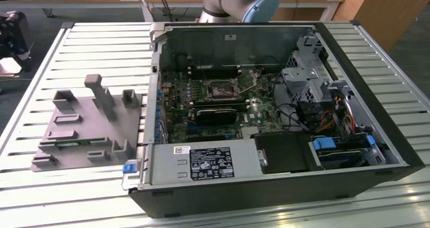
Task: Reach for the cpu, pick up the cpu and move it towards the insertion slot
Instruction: 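Pick up the cpu and move it towards the insertion slot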
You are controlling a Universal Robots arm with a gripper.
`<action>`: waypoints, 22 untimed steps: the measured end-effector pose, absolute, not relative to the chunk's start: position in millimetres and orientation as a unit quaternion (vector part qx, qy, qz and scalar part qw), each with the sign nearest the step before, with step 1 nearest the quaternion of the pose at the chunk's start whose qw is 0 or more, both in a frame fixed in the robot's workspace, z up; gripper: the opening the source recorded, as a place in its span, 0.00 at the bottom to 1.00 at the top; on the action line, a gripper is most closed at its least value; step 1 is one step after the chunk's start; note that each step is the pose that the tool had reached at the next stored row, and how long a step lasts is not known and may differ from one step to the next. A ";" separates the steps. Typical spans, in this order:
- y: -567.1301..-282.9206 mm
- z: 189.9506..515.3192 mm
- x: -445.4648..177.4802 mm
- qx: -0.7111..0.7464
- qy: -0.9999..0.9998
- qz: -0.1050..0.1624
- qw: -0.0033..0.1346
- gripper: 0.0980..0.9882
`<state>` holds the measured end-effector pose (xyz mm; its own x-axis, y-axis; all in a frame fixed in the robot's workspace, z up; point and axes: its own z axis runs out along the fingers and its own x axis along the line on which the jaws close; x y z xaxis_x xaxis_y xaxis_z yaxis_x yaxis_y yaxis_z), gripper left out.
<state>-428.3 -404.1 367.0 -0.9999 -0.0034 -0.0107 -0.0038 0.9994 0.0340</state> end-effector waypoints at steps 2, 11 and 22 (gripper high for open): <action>-404.0 369.9 -428.3 -0.002 1.000 0.017 0.005 0.50; -403.8 385.1 -428.3 -0.002 1.000 0.017 0.005 0.50; -403.1 403.5 -427.4 -0.002 1.000 0.017 0.006 0.50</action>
<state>-427.4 -403.1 403.5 -0.9999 -0.0034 -0.0113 -0.0038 0.9994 0.0342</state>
